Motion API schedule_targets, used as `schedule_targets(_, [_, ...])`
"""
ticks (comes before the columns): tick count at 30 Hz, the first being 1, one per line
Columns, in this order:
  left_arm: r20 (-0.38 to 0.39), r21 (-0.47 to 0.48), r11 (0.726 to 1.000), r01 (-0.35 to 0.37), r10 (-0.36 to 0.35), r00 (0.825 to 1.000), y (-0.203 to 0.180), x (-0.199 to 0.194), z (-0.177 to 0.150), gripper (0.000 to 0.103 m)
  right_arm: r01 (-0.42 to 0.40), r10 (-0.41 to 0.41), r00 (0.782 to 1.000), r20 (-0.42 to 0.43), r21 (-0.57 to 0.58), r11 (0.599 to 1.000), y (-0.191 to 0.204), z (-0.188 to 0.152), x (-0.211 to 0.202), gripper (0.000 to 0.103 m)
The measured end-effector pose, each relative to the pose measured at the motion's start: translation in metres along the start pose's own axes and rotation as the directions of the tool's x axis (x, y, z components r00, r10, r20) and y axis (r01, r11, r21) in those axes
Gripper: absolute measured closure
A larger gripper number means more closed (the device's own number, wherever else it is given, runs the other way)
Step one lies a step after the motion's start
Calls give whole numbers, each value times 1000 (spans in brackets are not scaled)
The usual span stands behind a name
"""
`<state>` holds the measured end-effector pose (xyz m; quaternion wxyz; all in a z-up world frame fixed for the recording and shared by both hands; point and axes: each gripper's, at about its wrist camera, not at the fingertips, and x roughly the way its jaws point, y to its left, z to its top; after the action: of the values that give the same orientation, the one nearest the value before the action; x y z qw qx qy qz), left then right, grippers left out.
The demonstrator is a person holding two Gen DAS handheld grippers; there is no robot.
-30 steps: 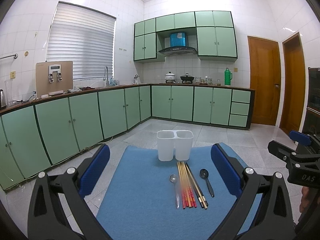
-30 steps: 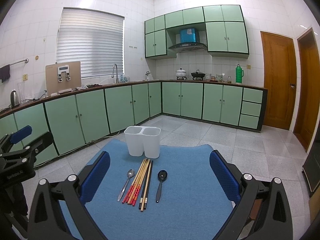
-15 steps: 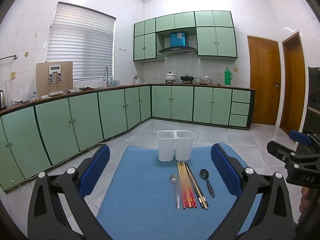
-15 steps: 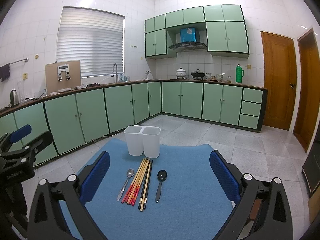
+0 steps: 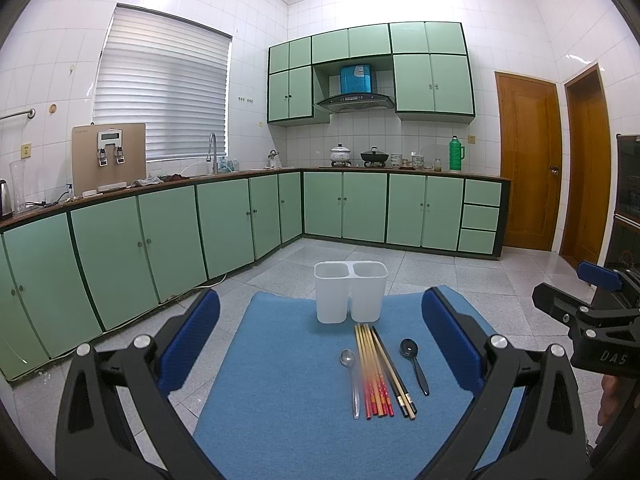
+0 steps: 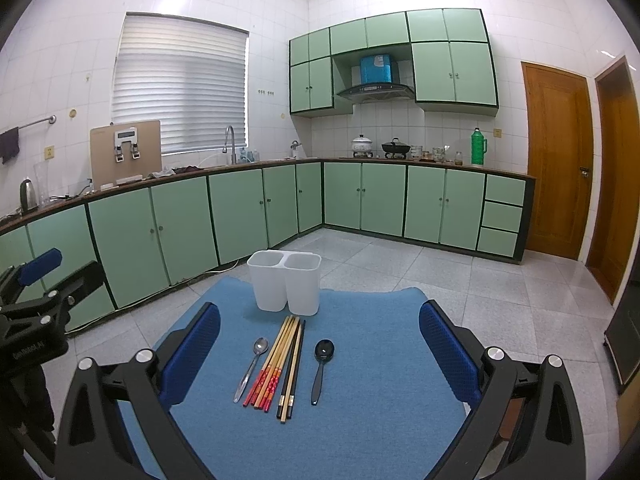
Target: Organize utensils
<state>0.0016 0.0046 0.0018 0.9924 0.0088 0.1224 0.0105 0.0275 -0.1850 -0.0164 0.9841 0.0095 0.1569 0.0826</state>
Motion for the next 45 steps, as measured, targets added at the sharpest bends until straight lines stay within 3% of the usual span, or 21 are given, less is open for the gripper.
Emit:
schedule_targets(18, [-19,0,1000,-1,1,1000,4,11,-1,5,8,-8,1000,-22,2,1000,0,-2,8,6])
schedule_targets(27, [-109,28,999,-38,41,993,14,64,-15,5,30,-24,993,-119,47,998,-16,-13,57,6])
schedule_targets(33, [-235,59,996,-70,82,969,26,128,-43,5,76,-61,967,-246,54,996,-25,-31,121,6])
schedule_targets(40, [-386,69,996,-65,87,918,37,200,-80,5,99,-71,921,-384,55,994,-27,-60,210,6])
schedule_targets(45, [-460,65,995,-72,94,883,38,237,-103,5,109,-70,890,-451,60,992,-22,-78,260,15])
